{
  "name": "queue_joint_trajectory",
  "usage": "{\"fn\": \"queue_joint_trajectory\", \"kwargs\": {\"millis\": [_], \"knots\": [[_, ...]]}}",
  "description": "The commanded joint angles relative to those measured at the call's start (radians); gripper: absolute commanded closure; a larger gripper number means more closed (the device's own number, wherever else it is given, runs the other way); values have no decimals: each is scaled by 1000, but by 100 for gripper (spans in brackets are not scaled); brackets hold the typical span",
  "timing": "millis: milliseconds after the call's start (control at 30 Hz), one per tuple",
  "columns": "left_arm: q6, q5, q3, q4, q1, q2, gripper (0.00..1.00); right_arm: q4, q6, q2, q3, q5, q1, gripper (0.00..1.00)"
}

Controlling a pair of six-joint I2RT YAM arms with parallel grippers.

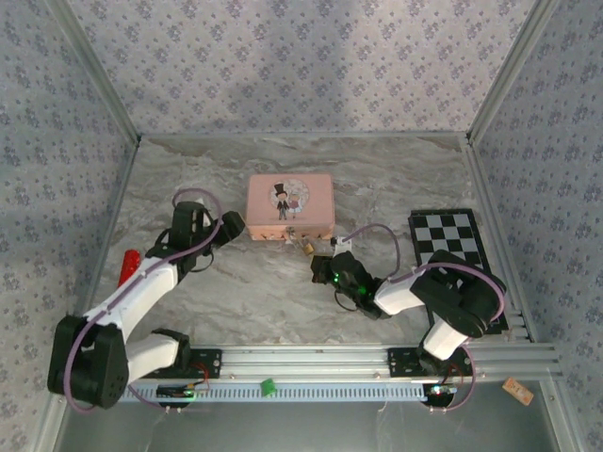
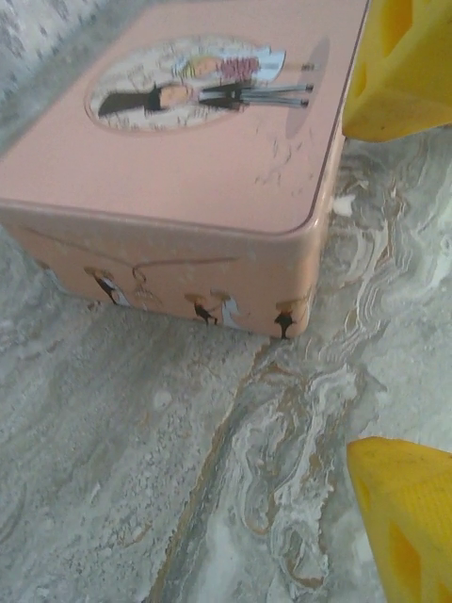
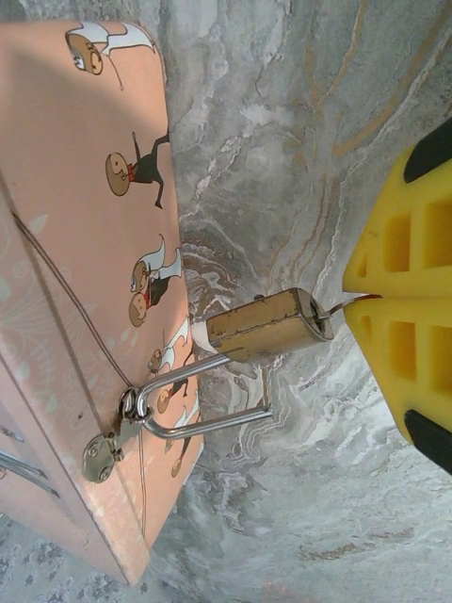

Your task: Unlock the padlock with the key

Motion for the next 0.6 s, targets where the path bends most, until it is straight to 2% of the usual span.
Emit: {"fn": "queue_joint_trajectory", "kwargs": {"millis": [0, 233, 333, 567], "knots": [[102, 43, 100, -87, 8, 59, 18, -58, 49, 35, 18, 22, 1, 96], [131, 60, 167, -75, 8, 139, 18, -89, 105, 51, 21, -52, -41, 75], [143, 56, 191, -86, 8, 180, 18, -94, 109, 49, 18, -88, -54, 70], [185, 50, 261, -137, 6, 237, 19, -172, 88, -19, 12, -71, -62, 54]]}}
